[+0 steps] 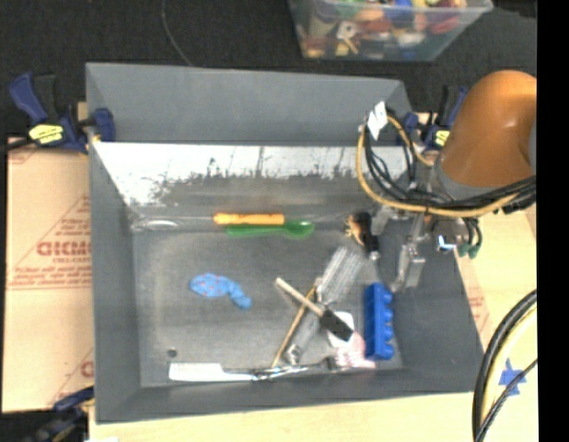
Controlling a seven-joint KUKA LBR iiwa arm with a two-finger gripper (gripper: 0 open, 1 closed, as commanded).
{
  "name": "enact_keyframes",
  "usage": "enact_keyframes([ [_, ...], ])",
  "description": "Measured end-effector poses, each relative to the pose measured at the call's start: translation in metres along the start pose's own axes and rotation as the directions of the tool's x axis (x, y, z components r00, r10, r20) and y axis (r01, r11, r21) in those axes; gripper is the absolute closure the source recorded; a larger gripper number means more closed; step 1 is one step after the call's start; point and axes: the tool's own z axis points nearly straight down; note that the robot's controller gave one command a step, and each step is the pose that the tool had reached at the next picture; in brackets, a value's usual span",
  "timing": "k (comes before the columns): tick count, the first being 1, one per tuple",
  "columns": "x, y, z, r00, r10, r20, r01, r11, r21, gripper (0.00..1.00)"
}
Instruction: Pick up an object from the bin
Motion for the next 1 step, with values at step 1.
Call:
enact_keyframes([
  [1,-0.0016,0.0005,-0.0031,1.0,-0.004,0.006,0.004,1.0,0.001,0.0],
])
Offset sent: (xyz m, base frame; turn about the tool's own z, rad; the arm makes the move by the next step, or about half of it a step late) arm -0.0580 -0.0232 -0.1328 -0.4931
